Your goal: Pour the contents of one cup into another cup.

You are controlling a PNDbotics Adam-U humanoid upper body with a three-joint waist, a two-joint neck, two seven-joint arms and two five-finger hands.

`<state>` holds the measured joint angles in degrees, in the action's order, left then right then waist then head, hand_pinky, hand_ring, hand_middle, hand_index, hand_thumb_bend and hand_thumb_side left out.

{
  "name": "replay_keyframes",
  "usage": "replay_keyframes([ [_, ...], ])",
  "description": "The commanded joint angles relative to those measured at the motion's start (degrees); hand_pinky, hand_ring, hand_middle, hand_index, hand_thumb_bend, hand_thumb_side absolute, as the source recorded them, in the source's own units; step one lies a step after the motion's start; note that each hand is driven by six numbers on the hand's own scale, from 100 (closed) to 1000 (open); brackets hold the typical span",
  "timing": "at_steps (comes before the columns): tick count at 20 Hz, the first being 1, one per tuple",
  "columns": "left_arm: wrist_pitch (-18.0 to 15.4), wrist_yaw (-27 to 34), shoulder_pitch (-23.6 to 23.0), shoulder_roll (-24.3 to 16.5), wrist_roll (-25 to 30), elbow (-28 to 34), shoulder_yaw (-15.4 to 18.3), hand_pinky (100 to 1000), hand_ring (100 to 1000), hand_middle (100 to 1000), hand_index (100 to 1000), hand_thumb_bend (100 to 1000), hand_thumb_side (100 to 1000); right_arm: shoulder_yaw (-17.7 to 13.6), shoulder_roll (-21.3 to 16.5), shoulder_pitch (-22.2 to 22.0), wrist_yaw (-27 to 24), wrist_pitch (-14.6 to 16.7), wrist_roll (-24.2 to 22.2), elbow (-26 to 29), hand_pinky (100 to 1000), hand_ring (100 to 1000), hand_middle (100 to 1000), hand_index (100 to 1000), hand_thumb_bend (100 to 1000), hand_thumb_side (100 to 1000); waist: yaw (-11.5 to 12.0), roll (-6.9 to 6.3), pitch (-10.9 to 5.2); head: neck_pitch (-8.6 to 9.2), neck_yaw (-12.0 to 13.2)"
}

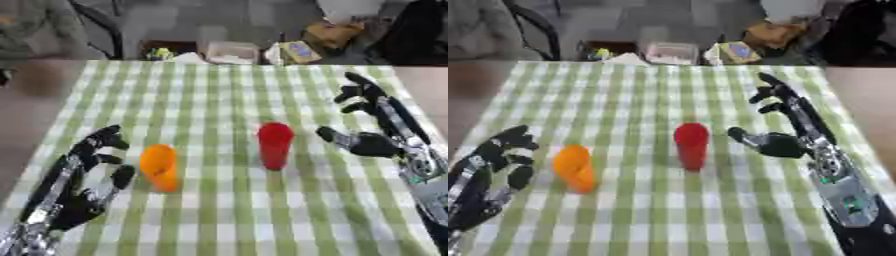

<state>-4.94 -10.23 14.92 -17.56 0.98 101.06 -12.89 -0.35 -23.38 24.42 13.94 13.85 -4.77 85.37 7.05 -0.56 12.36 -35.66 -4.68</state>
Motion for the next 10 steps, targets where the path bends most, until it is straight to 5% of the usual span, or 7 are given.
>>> replay_keyframes([
  [1, -0.19, -0.52, 1.38, -0.87, -1.21, -0.8, -0.1, 693, 893, 673, 921, 556, 659, -0.52, -0.97, 0.7, -0.62, 0.13, -0.27, 0.55, 681, 918, 636, 989, 599, 361, -0.05, 0.03, -1.01, 0.38, 0.04],
  [5, -0.61, -2.71, 3.09, -1.12, -3.55, -3.92, -0.87, 688, 887, 675, 928, 639, 558, -0.49, -0.97, 0.71, -0.82, 0.18, -0.34, 0.64, 683, 920, 638, 990, 567, 396, -0.25, 0.0, -1.05, 0.34, 0.09],
  [10, -1.61, -6.3, 5.64, -0.85, -6.8, -10.13, -2.2, 688, 887, 685, 939, 603, 521, -0.4, -0.89, 0.68, -1.05, 0.27, -0.62, 0.81, 684, 922, 638, 991, 554, 401, -0.6, -0.03, -1.04, 0.25, 0.23],
])
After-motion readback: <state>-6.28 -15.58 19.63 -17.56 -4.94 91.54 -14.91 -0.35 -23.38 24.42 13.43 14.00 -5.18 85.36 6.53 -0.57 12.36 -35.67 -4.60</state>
